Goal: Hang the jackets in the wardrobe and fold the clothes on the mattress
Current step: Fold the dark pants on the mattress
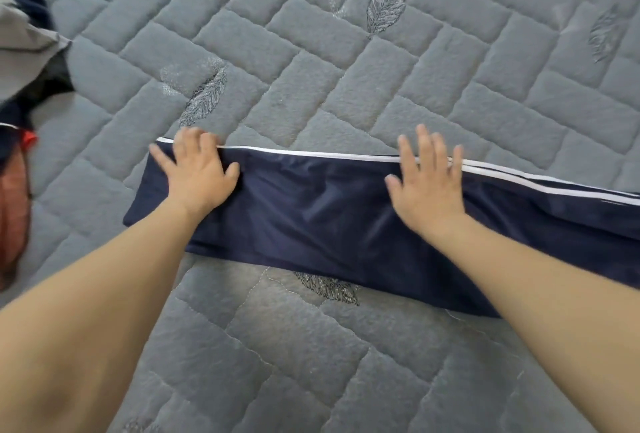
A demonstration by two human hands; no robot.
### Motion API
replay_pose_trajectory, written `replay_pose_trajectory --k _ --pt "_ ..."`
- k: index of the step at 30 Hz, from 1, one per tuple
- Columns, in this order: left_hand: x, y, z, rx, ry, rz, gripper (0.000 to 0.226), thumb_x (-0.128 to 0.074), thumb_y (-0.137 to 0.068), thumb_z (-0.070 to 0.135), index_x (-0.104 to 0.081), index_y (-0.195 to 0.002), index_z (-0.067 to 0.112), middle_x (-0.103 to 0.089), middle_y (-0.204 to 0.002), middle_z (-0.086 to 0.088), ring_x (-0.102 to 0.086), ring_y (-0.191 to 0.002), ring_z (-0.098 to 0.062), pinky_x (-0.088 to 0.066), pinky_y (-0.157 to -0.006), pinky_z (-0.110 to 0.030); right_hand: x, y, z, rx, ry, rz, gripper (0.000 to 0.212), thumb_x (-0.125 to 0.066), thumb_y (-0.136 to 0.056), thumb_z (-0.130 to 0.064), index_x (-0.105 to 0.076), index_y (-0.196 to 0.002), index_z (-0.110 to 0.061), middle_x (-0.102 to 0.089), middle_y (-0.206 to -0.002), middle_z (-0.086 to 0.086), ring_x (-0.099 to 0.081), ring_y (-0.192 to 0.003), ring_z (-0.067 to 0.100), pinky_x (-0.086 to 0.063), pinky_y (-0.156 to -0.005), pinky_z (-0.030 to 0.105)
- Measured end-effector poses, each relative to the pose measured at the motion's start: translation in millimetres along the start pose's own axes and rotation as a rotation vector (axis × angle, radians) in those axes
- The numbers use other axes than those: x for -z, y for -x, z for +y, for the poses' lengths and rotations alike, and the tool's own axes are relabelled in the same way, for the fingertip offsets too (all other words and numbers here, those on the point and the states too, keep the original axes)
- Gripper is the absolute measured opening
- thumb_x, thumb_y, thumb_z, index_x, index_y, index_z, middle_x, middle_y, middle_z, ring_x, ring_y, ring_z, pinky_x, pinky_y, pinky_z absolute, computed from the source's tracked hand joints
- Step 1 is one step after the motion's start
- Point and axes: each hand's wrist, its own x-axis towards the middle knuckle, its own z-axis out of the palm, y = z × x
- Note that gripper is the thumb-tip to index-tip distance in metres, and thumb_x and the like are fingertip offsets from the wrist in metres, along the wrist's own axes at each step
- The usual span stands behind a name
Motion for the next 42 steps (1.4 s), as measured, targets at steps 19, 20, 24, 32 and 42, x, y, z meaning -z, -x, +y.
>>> replay_pose_trajectory --k 19,20,24,32,42 --pt "8 63 -113 0.463 0.519 -0.237 0.03 -0.046 -0.095 0.03 -0.05 -0.083 0.003 -0.057 -0.092 -0.016 -0.051 -0.078 -0.032 -0.035 -0.06 -0.037 -9 99 -123 0.49 0.123 -0.2 0.056 -0.075 -0.046 0.002 -0.03 -0.071 -0.02 -0.024 -0.06 -0.002 -0.018 -0.049 0.018 -0.017 -0.051 0.032" --pt "9 63 -118 0.473 0.527 -0.285 0.03 -0.049 -0.093 0.028 -0.053 -0.082 0.0 -0.059 -0.087 -0.015 -0.053 -0.077 -0.032 -0.037 -0.06 -0.037 -6 100 -123 0.481 0.124 -0.2 0.059 -0.078 -0.04 0.002 -0.032 -0.069 -0.021 -0.026 -0.056 -0.002 -0.017 -0.048 0.017 -0.016 -0.05 0.031" --pt "14 65 -134 0.565 0.548 -0.198 0.021 -0.061 -0.086 0.022 -0.054 -0.095 0.004 -0.062 -0.09 -0.014 -0.058 -0.085 -0.034 -0.041 -0.07 -0.037 -5 105 -127 0.463 0.125 -0.183 0.062 -0.075 -0.031 0.006 -0.03 -0.065 -0.02 -0.028 -0.051 -0.001 -0.023 -0.042 0.018 -0.017 -0.045 0.03" --pt "6 62 -133 0.421 0.69 -0.191 0.015 -0.056 -0.091 0.022 -0.057 -0.104 0.015 -0.064 -0.103 -0.002 -0.061 -0.099 -0.025 -0.046 -0.084 -0.037 13 97 -136 0.299 0.31 -0.53 0.039 -0.029 -0.091 -0.05 -0.054 -0.1 -0.02 -0.057 -0.105 0.0 -0.054 -0.096 0.023 -0.036 -0.079 0.037" --pt "4 46 -96 0.346 0.637 -0.079 0.02 -0.049 -0.094 0.023 -0.055 -0.081 0.01 -0.051 -0.103 -0.017 -0.05 -0.096 -0.033 -0.041 -0.083 -0.037 -16 57 -159 -0.189 -0.086 -0.665 0.068 -0.009 -0.09 -0.075 0.029 -0.142 -0.052 0.045 -0.149 -0.013 0.034 -0.143 0.028 -0.002 -0.108 0.075"
